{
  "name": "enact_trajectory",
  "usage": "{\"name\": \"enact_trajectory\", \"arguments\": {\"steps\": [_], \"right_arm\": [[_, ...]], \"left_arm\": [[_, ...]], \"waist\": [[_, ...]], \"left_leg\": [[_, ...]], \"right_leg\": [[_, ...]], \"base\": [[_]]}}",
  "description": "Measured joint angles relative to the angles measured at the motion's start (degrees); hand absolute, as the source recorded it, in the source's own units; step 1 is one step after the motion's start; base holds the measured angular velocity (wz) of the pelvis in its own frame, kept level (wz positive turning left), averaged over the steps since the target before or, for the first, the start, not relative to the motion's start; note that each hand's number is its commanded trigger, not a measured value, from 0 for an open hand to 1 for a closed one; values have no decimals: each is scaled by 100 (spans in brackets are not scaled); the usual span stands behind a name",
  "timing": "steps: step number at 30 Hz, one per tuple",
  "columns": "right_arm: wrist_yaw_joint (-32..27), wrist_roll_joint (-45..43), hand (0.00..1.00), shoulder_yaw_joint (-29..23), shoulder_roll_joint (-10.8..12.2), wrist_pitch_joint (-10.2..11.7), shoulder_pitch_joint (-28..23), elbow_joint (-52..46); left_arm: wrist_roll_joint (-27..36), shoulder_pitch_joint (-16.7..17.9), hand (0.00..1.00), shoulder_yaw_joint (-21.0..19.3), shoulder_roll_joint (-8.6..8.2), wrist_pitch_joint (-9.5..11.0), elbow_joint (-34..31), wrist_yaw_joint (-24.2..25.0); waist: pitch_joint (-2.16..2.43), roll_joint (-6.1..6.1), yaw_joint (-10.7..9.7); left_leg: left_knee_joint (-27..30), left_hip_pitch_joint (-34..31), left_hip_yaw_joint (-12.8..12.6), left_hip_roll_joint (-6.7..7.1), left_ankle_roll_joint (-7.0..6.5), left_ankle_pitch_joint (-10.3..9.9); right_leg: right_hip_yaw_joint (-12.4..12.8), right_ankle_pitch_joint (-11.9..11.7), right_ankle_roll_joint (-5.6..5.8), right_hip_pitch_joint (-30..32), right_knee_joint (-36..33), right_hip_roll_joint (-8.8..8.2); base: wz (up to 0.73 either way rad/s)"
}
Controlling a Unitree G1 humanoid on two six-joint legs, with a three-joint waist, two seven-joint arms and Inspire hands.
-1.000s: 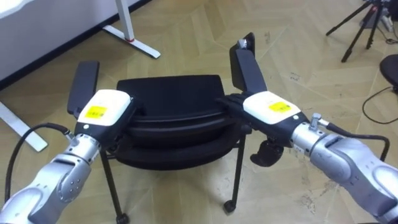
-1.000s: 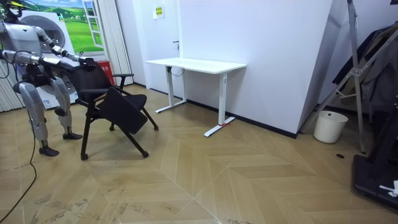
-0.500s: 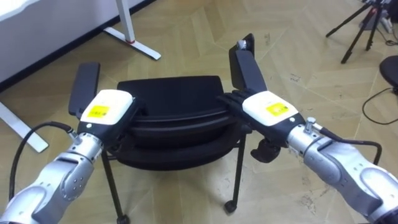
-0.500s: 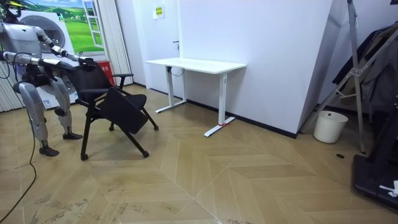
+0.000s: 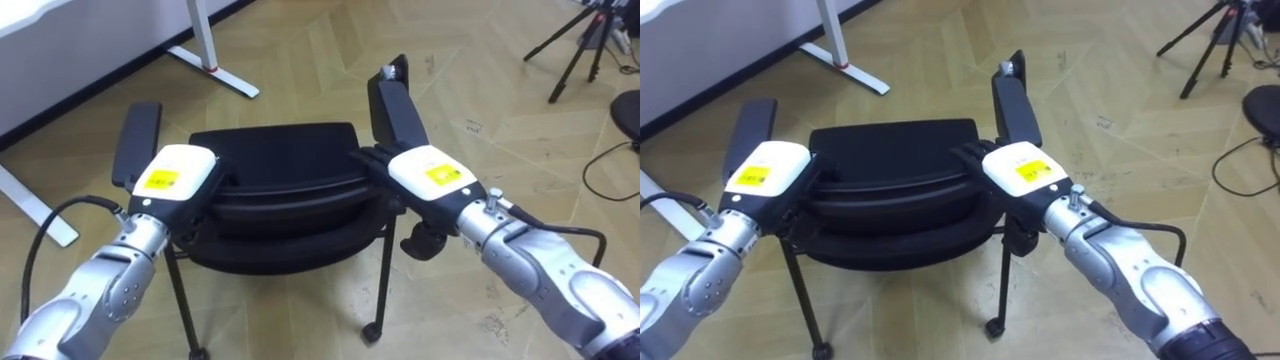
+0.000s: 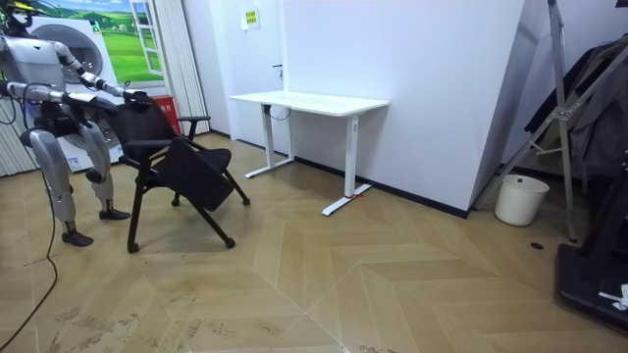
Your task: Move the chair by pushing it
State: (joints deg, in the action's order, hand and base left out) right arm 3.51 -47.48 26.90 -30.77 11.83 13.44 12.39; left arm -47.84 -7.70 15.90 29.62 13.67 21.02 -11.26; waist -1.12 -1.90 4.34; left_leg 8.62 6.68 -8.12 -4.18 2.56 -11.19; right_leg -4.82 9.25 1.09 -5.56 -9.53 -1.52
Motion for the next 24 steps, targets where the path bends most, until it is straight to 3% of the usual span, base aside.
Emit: {"name": "enact_trajectory", "arguments": {"steps": [13,22,23,24], "right_arm": [[-206,-32,0,140,837,-321,516,806],[-155,-104,0,372,890,-375,729,970],[-153,-104,50,373,902,-398,730,970],[-153,-104,80,373,906,-408,730,970]], "left_arm": [[-77,-149,100,41,-163,-105,24,165],[-155,-163,100,40,-247,-139,-6,167],[-159,-163,100,40,-255,-149,-6,168],[-161,-163,100,40,-259,-154,-7,168]], "waist": [[-11,2,91],[-9,4,109],[-9,4,108],[-9,4,108]], "left_leg": [[1,-11,69,1,0,0],[1,-34,108,6,0,0],[1,-33,109,6,0,0],[1,-33,110,6,0,0]], "right_leg": [[-100,0,0,-18,1,-5],[-179,0,0,-12,3,-12],[-181,0,0,-13,3,-12],[-181,0,0,-13,3,-12]], "base": [[0],[1],[0],[0]]}}
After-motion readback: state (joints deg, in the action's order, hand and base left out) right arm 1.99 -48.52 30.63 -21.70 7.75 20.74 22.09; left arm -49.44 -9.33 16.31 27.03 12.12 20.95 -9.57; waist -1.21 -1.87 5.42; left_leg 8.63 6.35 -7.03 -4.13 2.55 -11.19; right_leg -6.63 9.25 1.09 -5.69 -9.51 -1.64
